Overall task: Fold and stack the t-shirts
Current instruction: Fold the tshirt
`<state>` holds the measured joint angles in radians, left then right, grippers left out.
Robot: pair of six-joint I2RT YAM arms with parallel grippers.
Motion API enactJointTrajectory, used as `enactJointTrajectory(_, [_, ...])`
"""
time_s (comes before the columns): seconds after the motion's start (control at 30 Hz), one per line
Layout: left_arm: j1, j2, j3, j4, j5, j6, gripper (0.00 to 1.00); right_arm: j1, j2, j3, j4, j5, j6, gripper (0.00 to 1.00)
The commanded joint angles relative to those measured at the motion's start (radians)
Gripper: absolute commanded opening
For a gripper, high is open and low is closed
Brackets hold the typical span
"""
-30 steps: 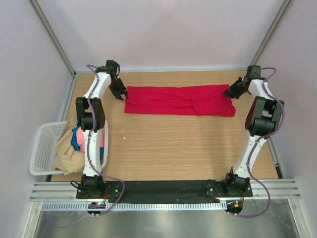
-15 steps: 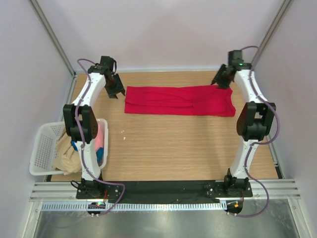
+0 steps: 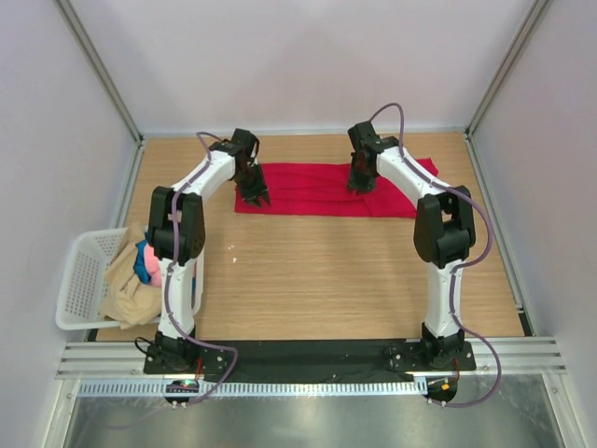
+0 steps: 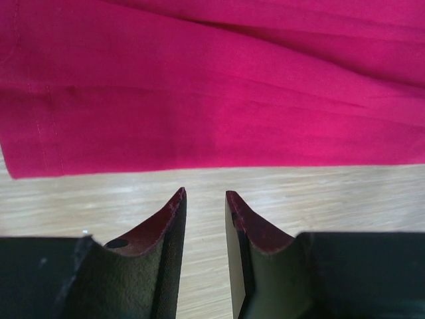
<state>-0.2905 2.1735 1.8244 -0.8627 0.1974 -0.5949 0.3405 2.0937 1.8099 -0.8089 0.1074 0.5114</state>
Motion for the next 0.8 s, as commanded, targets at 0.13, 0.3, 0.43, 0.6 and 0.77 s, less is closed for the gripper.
enactJointTrajectory(0.13, [0.011, 0.049, 0.036, 0.033, 0.033, -0.016, 0.30, 0.002, 0.019, -0.052, 0.037, 0.078, -0.004, 0.27])
enactJointTrajectory(0.3, [0.013, 0.078, 0.042, 0.022, 0.019, -0.019, 0.30, 0.002, 0.064, -0.031, 0.048, 0.080, -0.017, 0.28])
enactJointTrajectory(0.43, [0.011, 0.100, 0.072, 0.005, 0.013, -0.022, 0.29, 0.000, 0.100, -0.014, 0.051, 0.084, -0.017, 0.28])
enactJointTrajectory(0.6, [0.011, 0.080, 0.090, 0.021, 0.004, -0.037, 0.29, 0.000, 0.117, 0.000, 0.063, 0.104, -0.033, 0.28])
enactJointTrajectory(0.77, [0.020, 0.112, 0.137, 0.005, -0.036, -0.054, 0.29, -0.003, 0.140, 0.048, 0.047, 0.110, -0.045, 0.28])
